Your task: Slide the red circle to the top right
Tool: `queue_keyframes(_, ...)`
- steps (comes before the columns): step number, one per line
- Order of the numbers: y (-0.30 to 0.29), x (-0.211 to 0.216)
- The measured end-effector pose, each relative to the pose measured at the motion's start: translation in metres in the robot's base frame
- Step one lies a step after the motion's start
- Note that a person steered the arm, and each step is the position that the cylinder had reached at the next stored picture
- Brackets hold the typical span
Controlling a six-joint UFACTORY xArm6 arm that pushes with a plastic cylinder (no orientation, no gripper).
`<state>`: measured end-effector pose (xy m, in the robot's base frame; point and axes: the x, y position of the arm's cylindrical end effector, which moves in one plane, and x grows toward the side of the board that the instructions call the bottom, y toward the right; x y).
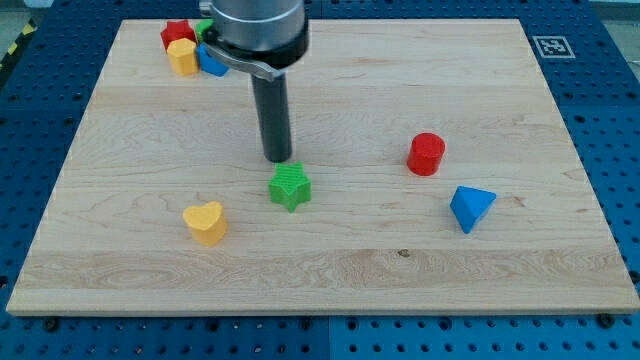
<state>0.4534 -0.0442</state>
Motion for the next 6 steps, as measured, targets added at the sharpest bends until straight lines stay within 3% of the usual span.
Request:
queue_keyframes(2,0.056,0.033)
queue_keyframes(5,0.155,0.034)
queue_keyframes(6,0.155,0.006)
